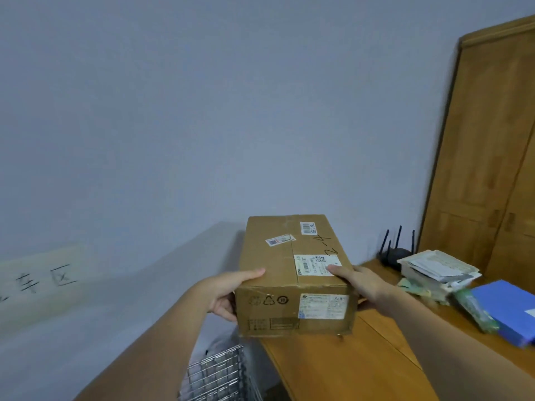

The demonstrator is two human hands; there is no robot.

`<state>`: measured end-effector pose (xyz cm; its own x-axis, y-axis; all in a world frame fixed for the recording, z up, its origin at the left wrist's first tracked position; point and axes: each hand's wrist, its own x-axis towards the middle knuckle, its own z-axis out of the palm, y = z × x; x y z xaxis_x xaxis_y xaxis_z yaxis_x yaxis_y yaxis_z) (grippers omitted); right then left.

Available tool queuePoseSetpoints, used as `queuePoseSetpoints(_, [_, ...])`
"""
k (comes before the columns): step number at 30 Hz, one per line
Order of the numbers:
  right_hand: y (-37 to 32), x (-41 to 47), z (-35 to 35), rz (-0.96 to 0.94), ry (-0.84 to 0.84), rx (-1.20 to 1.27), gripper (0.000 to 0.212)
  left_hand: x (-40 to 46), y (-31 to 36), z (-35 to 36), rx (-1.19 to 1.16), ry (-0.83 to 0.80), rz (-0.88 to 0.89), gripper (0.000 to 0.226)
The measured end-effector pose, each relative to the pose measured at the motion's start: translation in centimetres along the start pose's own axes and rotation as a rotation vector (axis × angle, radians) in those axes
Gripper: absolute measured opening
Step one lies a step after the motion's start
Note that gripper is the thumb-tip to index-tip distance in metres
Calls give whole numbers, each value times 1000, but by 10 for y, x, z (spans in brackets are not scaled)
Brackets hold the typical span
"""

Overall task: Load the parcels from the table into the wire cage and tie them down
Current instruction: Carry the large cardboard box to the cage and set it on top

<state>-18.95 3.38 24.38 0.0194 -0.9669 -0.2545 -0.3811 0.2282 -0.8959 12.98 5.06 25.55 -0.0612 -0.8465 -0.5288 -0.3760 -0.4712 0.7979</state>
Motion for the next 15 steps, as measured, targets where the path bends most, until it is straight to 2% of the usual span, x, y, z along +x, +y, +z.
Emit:
queuePoseSetpoints(7, [-23, -1, 105, -140, -295, -103, 48, -90, -93, -53, -112, 271, -78, 108])
queuePoseSetpoints(15, [-21, -32, 203, -239, -576, -205, 49, -185, -192, -49, -349, 488, -187, 98])
